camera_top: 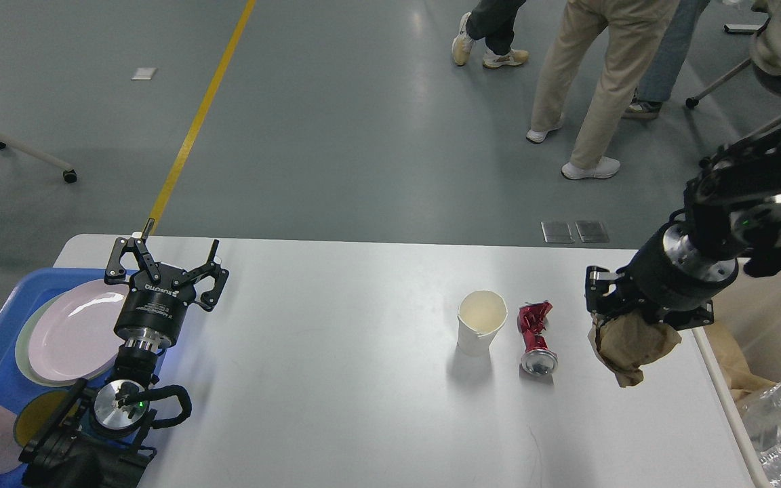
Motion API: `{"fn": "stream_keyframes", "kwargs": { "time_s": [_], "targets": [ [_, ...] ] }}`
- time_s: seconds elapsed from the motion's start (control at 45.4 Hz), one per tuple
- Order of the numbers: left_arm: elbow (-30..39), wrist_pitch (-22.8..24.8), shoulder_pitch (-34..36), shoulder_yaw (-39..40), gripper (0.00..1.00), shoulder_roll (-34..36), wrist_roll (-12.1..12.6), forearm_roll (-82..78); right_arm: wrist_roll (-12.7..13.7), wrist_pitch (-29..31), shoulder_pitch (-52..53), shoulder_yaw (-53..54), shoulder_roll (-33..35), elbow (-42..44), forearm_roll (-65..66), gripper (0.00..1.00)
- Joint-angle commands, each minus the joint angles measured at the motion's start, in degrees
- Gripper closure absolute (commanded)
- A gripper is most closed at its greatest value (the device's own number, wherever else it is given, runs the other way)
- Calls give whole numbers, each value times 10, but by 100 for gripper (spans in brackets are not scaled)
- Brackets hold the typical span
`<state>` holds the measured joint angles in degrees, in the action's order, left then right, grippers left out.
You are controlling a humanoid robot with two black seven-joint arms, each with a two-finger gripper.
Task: Tidy desktop
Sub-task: 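Carry the brown paper into the white bin and release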
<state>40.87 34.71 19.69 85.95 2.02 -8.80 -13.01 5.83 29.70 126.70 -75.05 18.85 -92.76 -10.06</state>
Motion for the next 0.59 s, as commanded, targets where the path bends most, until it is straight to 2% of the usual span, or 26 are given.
{"fn": "stream_keyframes", "kwargs": {
  "time_s": [0.0,0.242,0.396,0.529,0.573],
  "targets": [
    [0,0,0,0,3,0,-1,0,-57,29,78,-51,0,-44,0,100],
    [0,0,0,0,3,0,0,0,-55,26,81,-68,11,-45,3,100],
    [0,0,0,0,3,0,0,0,-55,16,65,-133,31,-15,2,100],
    [0,0,-1,0,3,0,0,0,-54,16,15,-165,116,65,7,100],
    [0,0,-1,0,3,0,-1,0,-54,16,-25,-166,174,130,23,100]
  ]
}}
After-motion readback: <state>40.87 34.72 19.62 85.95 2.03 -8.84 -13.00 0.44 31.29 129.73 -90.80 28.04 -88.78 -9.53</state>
